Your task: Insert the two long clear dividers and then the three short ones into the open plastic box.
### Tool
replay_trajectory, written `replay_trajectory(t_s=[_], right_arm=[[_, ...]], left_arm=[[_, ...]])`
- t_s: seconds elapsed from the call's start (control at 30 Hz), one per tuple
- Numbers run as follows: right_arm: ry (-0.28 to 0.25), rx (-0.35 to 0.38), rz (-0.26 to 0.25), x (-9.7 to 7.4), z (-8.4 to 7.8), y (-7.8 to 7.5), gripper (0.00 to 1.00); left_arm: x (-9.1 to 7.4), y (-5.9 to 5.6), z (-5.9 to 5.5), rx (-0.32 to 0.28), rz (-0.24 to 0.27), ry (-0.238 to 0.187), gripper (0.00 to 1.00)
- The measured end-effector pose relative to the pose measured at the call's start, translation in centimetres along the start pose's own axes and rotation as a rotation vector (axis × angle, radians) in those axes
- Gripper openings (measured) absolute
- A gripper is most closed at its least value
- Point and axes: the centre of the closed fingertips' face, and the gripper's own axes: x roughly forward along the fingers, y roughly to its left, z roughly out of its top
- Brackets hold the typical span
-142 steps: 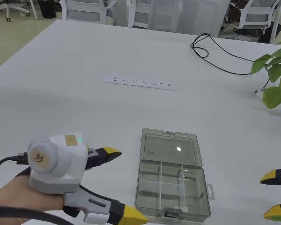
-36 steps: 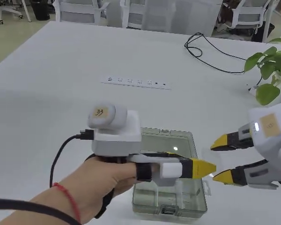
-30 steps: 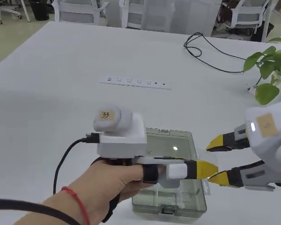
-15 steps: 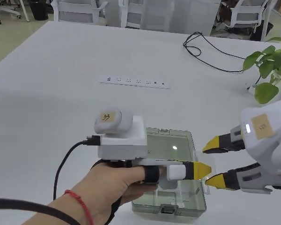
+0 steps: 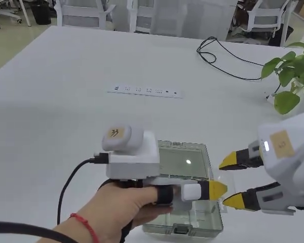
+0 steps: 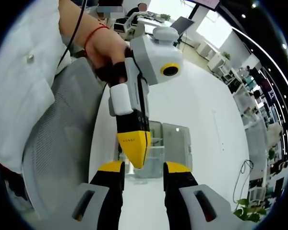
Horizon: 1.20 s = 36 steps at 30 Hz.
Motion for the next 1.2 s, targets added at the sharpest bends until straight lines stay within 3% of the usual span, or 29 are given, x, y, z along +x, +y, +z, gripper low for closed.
replay_trajectory(t_s=[0.17,0.23,0.37,0.43,0.5,0.53,0.83,1.03,1.2], right_arm=[[-0.005,-0.010,-0.005,0.0,0.2,-0.2,0.34],[-0.009,-0.007,-0.005,0.0,0.3,-0.2,0.34],[-0.051,0.022,-0.002,-0.7,0.9,-0.8,0.36],[-0.096,0.071,0.017,-1.1,1.3,-1.0,0.36],[-0.133,0.120,0.042,-1.7,1.4,-1.3,0.35],[-0.140,0.129,0.056,-1.9,1.4,-1.3,0.34],[-0.250,0.230,0.233,-3.4,2.7,-0.2,0.19],[-0.260,0.220,0.312,-3.6,3.3,1.0,0.16],[-0.274,0.227,0.366,-3.6,3.9,1.8,0.13]], left_arm=[[-0.1,0.1,0.2,-0.018,0.008,-0.020,0.00],[-0.2,0.2,0.5,0.008,0.016,-0.029,0.00],[-0.6,-0.1,0.4,0.059,0.013,-0.007,0.00],[-0.7,-0.2,0.5,0.111,0.001,-0.008,0.00],[-1.0,-0.4,0.3,0.206,-0.009,0.015,0.00],[-1.1,-0.5,0.3,0.270,-0.014,0.023,0.00],[-2.3,-2.0,-0.2,0.567,-0.091,0.064,0.00],[-3.0,-2.9,-1.0,0.687,-0.155,0.097,0.00],[-3.1,-3.4,-1.5,0.716,-0.185,0.104,0.00]])
